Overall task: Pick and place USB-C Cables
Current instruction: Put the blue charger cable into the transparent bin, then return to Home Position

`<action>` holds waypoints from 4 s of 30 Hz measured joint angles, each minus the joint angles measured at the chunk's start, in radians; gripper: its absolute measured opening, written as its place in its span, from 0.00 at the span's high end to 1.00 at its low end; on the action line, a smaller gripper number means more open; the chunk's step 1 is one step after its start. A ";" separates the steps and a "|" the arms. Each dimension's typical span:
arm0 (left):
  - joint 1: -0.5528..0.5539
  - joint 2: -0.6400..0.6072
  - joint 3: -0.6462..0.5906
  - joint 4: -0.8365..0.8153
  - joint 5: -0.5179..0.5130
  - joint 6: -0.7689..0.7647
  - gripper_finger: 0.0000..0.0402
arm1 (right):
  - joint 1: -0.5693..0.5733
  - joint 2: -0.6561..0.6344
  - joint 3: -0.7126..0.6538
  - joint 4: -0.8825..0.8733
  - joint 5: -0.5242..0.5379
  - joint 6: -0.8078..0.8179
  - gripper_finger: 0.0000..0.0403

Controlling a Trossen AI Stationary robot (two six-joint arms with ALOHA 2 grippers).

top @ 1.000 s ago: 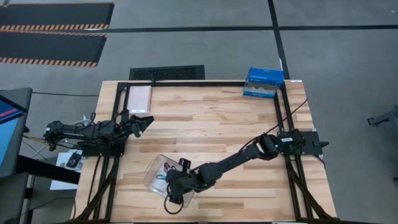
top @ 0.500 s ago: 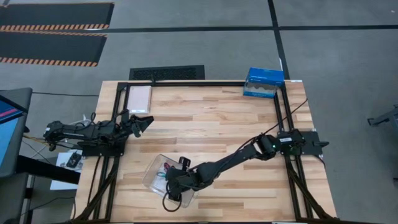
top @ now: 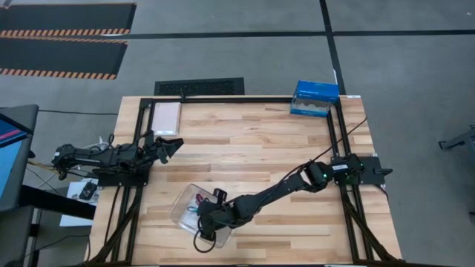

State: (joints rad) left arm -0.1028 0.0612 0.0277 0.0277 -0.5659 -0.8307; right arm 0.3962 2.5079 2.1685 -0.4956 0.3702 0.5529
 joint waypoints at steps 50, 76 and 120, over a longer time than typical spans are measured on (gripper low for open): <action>0.000 0.000 0.000 0.000 0.004 -0.003 0.54 | 0.001 0.001 0.001 -0.048 -0.032 -0.020 0.86; 0.000 0.000 0.000 0.000 0.005 -0.005 0.54 | 0.002 0.001 0.000 -0.023 -0.055 -0.046 0.56; -0.001 -0.005 -0.002 0.129 0.318 0.085 0.54 | 0.038 -0.835 0.120 -0.718 0.041 -0.459 0.57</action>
State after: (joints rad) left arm -0.1040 0.0559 0.0261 0.1567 -0.2483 -0.7457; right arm 0.4343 1.6732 2.2887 -1.2132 0.4112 0.0939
